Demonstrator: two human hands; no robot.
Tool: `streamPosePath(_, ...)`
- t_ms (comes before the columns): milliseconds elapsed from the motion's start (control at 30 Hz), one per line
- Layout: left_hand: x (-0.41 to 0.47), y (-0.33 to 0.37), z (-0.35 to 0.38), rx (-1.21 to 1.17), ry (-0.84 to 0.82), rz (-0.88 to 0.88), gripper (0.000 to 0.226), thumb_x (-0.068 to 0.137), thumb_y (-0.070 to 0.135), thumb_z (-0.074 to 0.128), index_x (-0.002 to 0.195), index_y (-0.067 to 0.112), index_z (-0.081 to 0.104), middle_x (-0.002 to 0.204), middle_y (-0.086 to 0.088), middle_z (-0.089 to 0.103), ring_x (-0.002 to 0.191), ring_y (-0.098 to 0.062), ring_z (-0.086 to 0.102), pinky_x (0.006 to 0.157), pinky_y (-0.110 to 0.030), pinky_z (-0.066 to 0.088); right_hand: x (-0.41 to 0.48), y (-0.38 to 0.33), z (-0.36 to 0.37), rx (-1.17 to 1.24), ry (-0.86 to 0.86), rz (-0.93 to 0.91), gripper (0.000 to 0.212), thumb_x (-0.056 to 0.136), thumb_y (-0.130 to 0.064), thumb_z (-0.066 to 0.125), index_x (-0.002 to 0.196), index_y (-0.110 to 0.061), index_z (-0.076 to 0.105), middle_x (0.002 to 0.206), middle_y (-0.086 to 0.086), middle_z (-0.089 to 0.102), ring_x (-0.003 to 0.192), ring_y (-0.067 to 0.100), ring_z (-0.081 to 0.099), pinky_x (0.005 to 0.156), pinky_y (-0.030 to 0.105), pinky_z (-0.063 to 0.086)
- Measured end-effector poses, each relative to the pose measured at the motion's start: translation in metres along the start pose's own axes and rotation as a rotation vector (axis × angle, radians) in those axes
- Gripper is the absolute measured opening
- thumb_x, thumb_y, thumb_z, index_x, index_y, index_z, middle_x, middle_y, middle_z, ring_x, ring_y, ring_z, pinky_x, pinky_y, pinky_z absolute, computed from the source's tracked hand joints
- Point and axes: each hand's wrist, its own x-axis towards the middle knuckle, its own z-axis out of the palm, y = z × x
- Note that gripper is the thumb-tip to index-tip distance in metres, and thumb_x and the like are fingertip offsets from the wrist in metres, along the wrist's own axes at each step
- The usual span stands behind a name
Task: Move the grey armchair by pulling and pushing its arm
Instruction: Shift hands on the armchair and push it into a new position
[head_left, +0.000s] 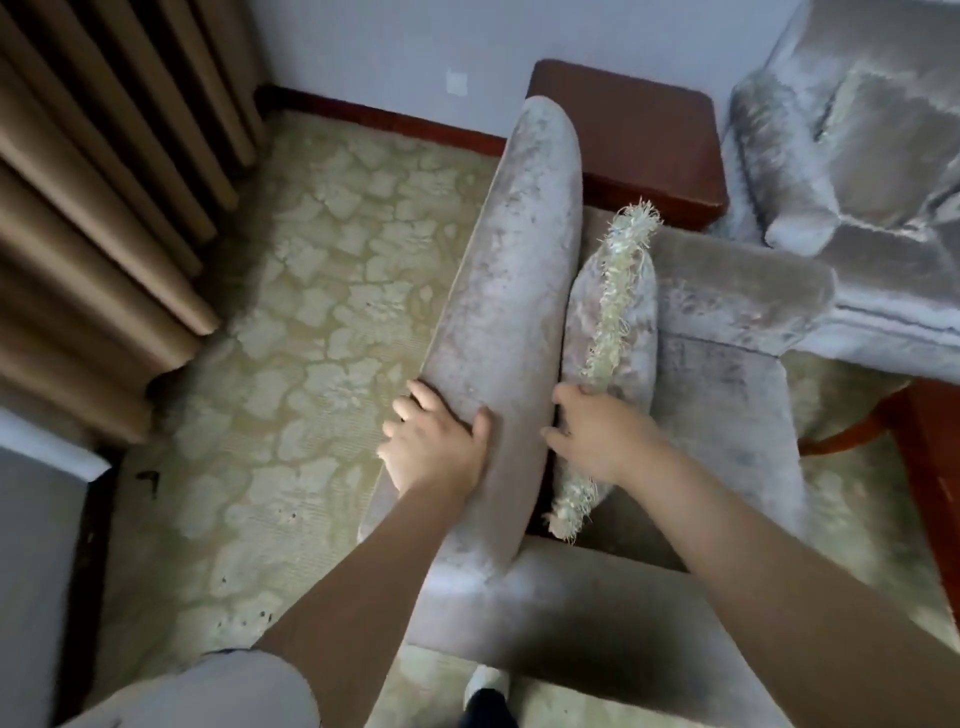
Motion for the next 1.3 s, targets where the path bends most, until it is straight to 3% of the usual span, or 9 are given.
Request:
streamPosePath(133, 0.004, -0.001, 0.011, 0.074, 0.072, -0.031, 0.094, 0.076, 0.072, 0.017, 0.14, 0.004, 0.019, 0.116, -0.014, 0.046, 0.096, -0.033, 0.051, 0.067, -0.039, 0.044, 0.054, -0.012, -0.012, -0.074, 0.172, -0.131, 0.04, 0.093, -0.042, 0.044, 0.124, -0.016, 0.042, 0.126, 0.007, 0.046, 0.114, 0.031, 0.048, 0.081, 0.038, 0.041)
streamPosePath(300, 0.005, 0.001, 0.003, 0.006, 0.021, -0.045, 0.087, 0.083, 0.07, 0.027, 0.143, 0.006, 0.02, 0.126, -0.013, 0.044, 0.111, -0.033, 0.049, 0.083, -0.042, 0.044, 0.091, -0.051, -0.005, -0.076, 0.327, -0.417, 0.035, 0.092, -0.035, 0.045, 0.121, -0.016, 0.05, 0.129, 0.005, 0.044, 0.119, 0.026, 0.04, 0.095, 0.038, 0.031)
streamPosePath(367, 0.006, -0.008, -0.001, -0.151, -0.019, -0.124, 0.073, 0.088, 0.062, 0.032, 0.135, 0.006, 0.033, 0.129, -0.014, 0.046, 0.115, -0.034, 0.049, 0.09, -0.042, 0.041, 0.097, -0.069, -0.001, -0.092, 0.3, -0.587, 0.033, 0.094, -0.034, 0.043, 0.121, -0.018, 0.052, 0.134, 0.001, 0.043, 0.12, 0.025, 0.04, 0.097, 0.037, 0.03)
streamPosePath(467, -0.01, -0.035, 0.003, -0.259, -0.079, -0.378, 0.071, 0.09, 0.062, 0.019, 0.123, 0.007, 0.049, 0.125, -0.015, 0.053, 0.115, -0.034, 0.051, 0.093, -0.042, 0.041, 0.101, -0.096, 0.002, -0.108, 0.129, -0.855, 0.031, 0.097, -0.032, 0.038, 0.113, -0.017, 0.059, 0.125, 0.003, 0.052, 0.116, 0.025, 0.047, 0.096, 0.036, 0.033)
streamPosePath(533, -0.034, -0.047, 0.01, -0.209, -0.01, -0.496, 0.072, 0.089, 0.062, 0.012, 0.115, 0.01, 0.055, 0.119, -0.012, 0.057, 0.11, -0.032, 0.054, 0.086, -0.04, 0.041, 0.097, -0.111, 0.009, -0.202, -0.042, -0.971, 0.035, 0.098, -0.032, 0.034, 0.109, -0.014, 0.061, 0.118, 0.006, 0.058, 0.111, 0.027, 0.053, 0.092, 0.037, 0.036)
streamPosePath(600, -0.046, -0.047, 0.013, -0.245, 0.078, -0.574, 0.065, 0.091, 0.056, 0.015, 0.107, 0.011, 0.058, 0.113, -0.012, 0.06, 0.103, -0.032, 0.056, 0.078, -0.038, 0.041, 0.091, -0.12, 0.02, -0.293, -0.059, -1.041, 0.038, 0.098, -0.031, 0.031, 0.11, -0.013, 0.063, 0.117, 0.007, 0.061, 0.11, 0.026, 0.055, 0.093, 0.038, 0.035)
streamPosePath(800, -0.042, -0.038, 0.012, -0.285, 0.226, -0.624, 0.052, 0.095, 0.045, 0.025, 0.09, 0.01, 0.063, 0.099, -0.013, 0.065, 0.089, -0.032, 0.058, 0.067, -0.032, 0.037, 0.089, -0.121, 0.036, -0.336, 0.079, -1.003, 0.05, 0.095, -0.044, 0.029, 0.106, -0.016, 0.068, 0.113, 0.007, 0.065, 0.108, 0.025, 0.056, 0.092, 0.04, 0.032)
streamPosePath(1033, -0.068, -0.033, 0.022, -0.302, 0.302, -0.659, 0.041, 0.093, 0.041, 0.027, 0.081, 0.012, 0.054, 0.091, -0.01, 0.061, 0.076, -0.025, 0.049, 0.064, -0.032, 0.037, 0.069, -0.112, 0.051, -0.301, 0.157, -1.002, 0.051, 0.091, -0.044, 0.027, 0.1, -0.015, 0.067, 0.105, 0.008, 0.066, 0.103, 0.025, 0.055, 0.09, 0.04, 0.031)
streamPosePath(1300, -0.081, -0.035, 0.028, -0.282, 0.328, -0.688, 0.036, 0.093, 0.035, 0.03, 0.074, 0.012, 0.05, 0.083, -0.008, 0.058, 0.071, -0.023, 0.048, 0.059, -0.031, 0.033, 0.058, -0.111, 0.062, -0.272, 0.119, -1.011, 0.051, 0.091, -0.045, 0.028, 0.099, -0.014, 0.068, 0.103, 0.006, 0.065, 0.104, 0.024, 0.053, 0.092, 0.04, 0.029)
